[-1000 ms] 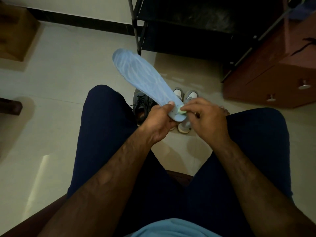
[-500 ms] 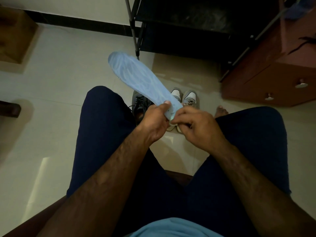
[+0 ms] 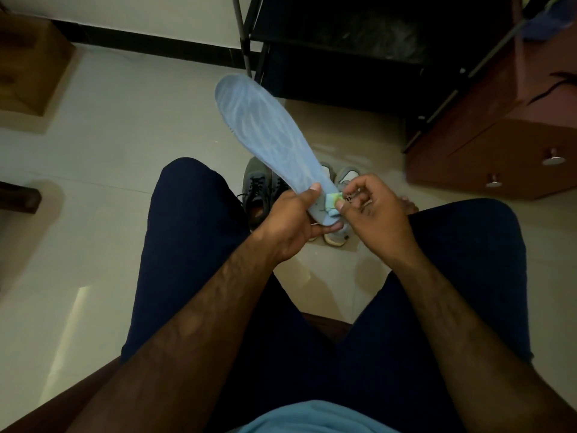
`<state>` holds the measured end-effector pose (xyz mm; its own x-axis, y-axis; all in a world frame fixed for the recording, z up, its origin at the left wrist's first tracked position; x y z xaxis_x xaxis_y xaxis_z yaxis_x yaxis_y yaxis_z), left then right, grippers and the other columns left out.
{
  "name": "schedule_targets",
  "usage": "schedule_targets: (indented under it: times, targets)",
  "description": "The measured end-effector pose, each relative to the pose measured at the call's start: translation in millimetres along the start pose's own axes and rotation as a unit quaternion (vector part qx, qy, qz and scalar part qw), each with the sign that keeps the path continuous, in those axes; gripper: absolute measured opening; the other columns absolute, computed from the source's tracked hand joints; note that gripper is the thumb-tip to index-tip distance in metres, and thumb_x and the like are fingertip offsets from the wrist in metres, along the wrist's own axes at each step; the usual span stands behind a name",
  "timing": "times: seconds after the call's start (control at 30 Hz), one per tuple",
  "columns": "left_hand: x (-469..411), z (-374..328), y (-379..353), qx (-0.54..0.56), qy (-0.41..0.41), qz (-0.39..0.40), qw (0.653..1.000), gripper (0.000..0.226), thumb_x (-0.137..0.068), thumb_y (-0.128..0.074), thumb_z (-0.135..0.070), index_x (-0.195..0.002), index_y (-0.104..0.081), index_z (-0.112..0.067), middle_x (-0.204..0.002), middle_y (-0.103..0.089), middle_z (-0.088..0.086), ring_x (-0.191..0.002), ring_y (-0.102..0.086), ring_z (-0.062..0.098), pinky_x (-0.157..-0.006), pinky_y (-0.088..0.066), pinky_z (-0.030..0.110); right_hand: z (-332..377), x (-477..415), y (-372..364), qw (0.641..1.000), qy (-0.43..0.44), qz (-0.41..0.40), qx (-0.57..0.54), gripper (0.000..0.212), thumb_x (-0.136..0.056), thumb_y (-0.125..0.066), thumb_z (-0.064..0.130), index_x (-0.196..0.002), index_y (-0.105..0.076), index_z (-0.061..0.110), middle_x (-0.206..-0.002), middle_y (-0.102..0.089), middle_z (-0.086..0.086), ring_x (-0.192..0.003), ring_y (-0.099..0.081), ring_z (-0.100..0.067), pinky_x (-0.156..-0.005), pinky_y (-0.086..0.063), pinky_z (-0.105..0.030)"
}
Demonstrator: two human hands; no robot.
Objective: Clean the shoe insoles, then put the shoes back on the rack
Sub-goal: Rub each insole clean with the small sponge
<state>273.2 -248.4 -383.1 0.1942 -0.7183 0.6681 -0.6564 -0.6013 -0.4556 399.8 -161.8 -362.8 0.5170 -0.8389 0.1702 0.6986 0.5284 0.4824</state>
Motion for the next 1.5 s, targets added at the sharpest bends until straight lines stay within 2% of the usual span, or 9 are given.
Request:
schedule_targets:
  times: [0.07, 0.13, 0.27, 0.4, 0.6, 0.9, 1.1, 1.33, 1.5]
  targets:
    - [1.4, -1.7, -0.3, 0.011, 0.005, 0.008, 1.0, 0.037, -0.11, -0.045, -0.02, -0.137, -0.052, 0.004, -0.131, -0.065, 0.027, -0.12, -0.065, 0.042, -0.096, -0.057, 0.054, 4.7, 0.0, 1.3, 0.997, 0.052, -0.018, 0.056, 0.015, -0.087, -0.072, 0.024, -0.092, -0.062, 0.034, -0.075, -0.061, 0.009, -0.066, -0.061, -0.013, -0.066, -0.058, -0.043]
    - [3.5, -4.3, -1.9, 0.01, 0.006, 0.028, 1.0, 0.032, -0.108, -0.045, -0.008, -0.136, -0.052, 0.005, -0.132, -0.064, 0.028, -0.119, -0.066, 0.041, -0.093, -0.059, 0.051, 11.7, 3.8, 0.8, 0.991, 0.092, -0.026, 0.096, 0.021, -0.087, -0.073, 0.017, -0.093, -0.068, 0.036, -0.087, -0.062, 0.011, -0.068, -0.058, -0.006, -0.064, -0.055, -0.032]
    - [6.7, -7.1, -5.0, -0.019, -0.017, 0.072, 0.997, 0.052, -0.089, -0.042, 0.023, -0.137, -0.049, 0.005, -0.123, -0.07, 0.021, -0.116, -0.069, 0.034, -0.097, -0.057, 0.048, 13.0, 7.9, -0.8, 0.991, 0.08, -0.035, 0.102, 0.02, -0.087, -0.078, 0.028, -0.106, -0.075, 0.032, -0.096, -0.065, 0.013, -0.075, -0.059, 0.0, -0.067, -0.051, -0.023]
    - [9.4, -7.1, -8.1, -0.034, -0.039, 0.087, 0.995, 0.065, -0.084, -0.044, 0.031, -0.142, -0.047, 0.0, -0.126, -0.068, 0.02, -0.123, -0.065, 0.034, -0.107, -0.049, 0.051, 12.4, 6.2, -1.8, 0.988, 0.071, -0.049, 0.126, 0.027, -0.084, -0.082, 0.031, -0.109, -0.073, 0.03, -0.093, -0.065, 0.014, -0.087, -0.064, -0.005, -0.078, -0.057, -0.033]
    - [2.6, -1.7, -3.9, -0.02, -0.028, 0.08, 0.996, 0.065, -0.086, -0.041, 0.029, -0.142, -0.05, -0.002, -0.135, -0.063, 0.023, -0.125, -0.063, 0.035, -0.111, -0.047, 0.054, 12.0, 7.2, -11.5, 0.984, 0.095, -0.036, 0.147, 0.024, -0.087, -0.076, 0.024, -0.111, -0.076, 0.026, -0.101, -0.069, 0.009, -0.088, -0.065, -0.008, -0.075, -0.058, -0.036]
    - [2.7, 0.7, -9.9, -0.02, -0.01, 0.086, 0.996, 0.057, -0.088, -0.042, 0.026, -0.138, -0.056, 0.002, -0.124, -0.07, 0.02, -0.111, -0.07, 0.032, -0.093, -0.06, 0.04, 16.5, 3.7, -9.5, 0.979, 0.139, -0.052, 0.136, 0.021, -0.09, -0.076, 0.025, -0.111, -0.079, 0.021, -0.11, -0.071, 0.005, -0.094, -0.068, -0.012, -0.074, -0.06, -0.035]
    - [7.4, 7.5, -11.2, -0.036, -0.011, 0.065, 0.997, 0.055, -0.085, -0.042, 0.028, -0.124, -0.063, -0.005, -0.108, -0.075, 0.012, -0.1, -0.073, 0.027, -0.089, -0.06, 0.038, 14.3, 4.6, -17.4, 0.982, 0.122, -0.031, 0.141, 0.019, -0.089, -0.077, 0.026, -0.108, -0.079, 0.026, -0.104, -0.071, 0.007, -0.089, -0.067, -0.012, -0.075, -0.059, -0.036]
    - [7.0, 4.7, -11.8, -0.054, -0.008, 0.069, 0.996, 0.055, -0.085, -0.044, 0.024, -0.131, -0.06, -0.002, -0.123, -0.071, 0.02, -0.11, -0.071, 0.032, -0.088, -0.06, 0.039, 15.6, 0.1, -16.9, 0.982, 0.1, -0.041, 0.157, 0.023, -0.09, -0.075, 0.04, -0.111, -0.078, 0.029, -0.105, -0.069, 0.012, -0.09, -0.065, -0.008, -0.077, -0.057, -0.033]
    - [7.8, 4.7, -10.4, -0.043, -0.016, 0.051, 0.998, 0.05, -0.087, -0.043, 0.021, -0.123, -0.063, -0.006, -0.113, -0.075, 0.017, -0.103, -0.073, 0.032, -0.088, -0.061, 0.044, 17.2, 1.7, -21.7, 0.981, 0.089, -0.038, 0.168, 0.02, -0.092, -0.072, 0.034, -0.11, -0.078, 0.029, -0.101, -0.069, 0.01, -0.086, -0.064, -0.01, -0.075, -0.056, -0.033]
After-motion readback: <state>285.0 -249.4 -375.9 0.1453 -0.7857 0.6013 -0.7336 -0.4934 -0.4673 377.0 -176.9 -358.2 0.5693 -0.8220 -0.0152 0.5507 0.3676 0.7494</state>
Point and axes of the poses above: each hand's wrist, its own x-axis away from the middle knuckle, its own y-axis out of the back of the hand, z = x × y, the point moved 5 cm from there along -x, towards the middle knuckle
